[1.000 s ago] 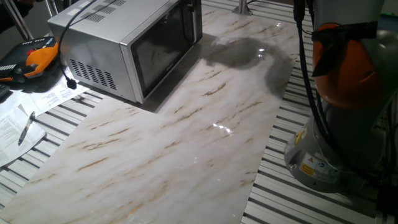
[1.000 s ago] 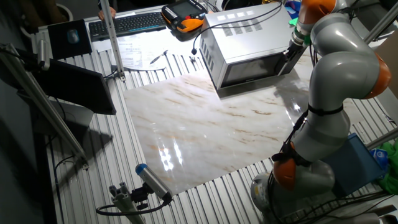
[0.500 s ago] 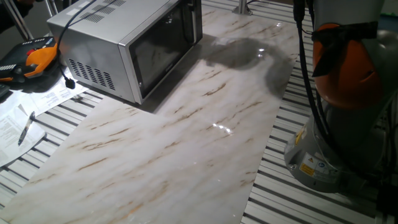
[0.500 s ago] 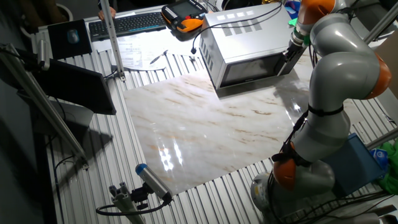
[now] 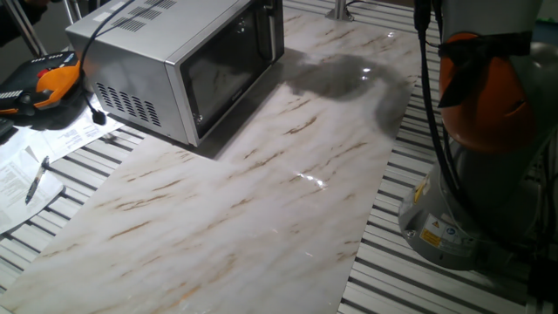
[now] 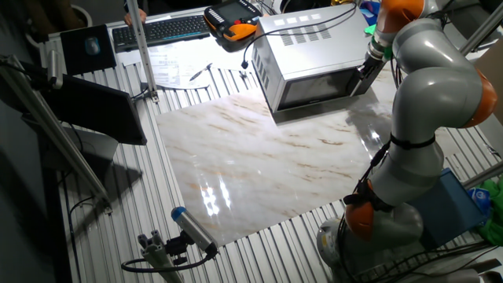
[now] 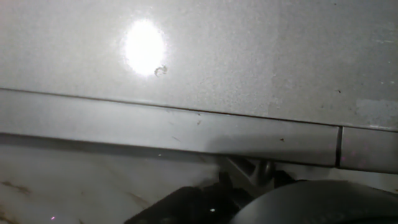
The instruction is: Open the microwave door
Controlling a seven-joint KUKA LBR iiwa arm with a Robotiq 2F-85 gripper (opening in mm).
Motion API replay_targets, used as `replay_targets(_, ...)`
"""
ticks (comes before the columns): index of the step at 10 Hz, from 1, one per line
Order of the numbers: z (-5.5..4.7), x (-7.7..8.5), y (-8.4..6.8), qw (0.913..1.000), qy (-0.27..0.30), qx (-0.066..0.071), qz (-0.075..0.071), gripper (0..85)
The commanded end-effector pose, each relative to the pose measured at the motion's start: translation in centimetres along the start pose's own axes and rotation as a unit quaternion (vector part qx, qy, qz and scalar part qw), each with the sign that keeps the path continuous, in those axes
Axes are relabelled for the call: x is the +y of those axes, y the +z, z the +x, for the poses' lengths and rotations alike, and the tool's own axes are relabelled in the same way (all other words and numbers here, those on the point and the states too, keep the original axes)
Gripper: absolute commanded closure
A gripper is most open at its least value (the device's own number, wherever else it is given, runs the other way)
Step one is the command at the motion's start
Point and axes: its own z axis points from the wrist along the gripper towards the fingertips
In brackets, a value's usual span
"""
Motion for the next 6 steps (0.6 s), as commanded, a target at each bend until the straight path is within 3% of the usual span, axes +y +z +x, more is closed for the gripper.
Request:
replay_targets(1, 0.27, 0.01, 0.09, 1.0, 0.002, -0.001, 0.0, 85.0)
replay_targets(3, 0.57, 0.26, 0.39, 1.0, 0.005, -0.003, -0.002, 85.0)
replay_targets(6, 0.3, 0.2, -0.11, 0.9999, 0.011, 0.011, -0.006, 85.0)
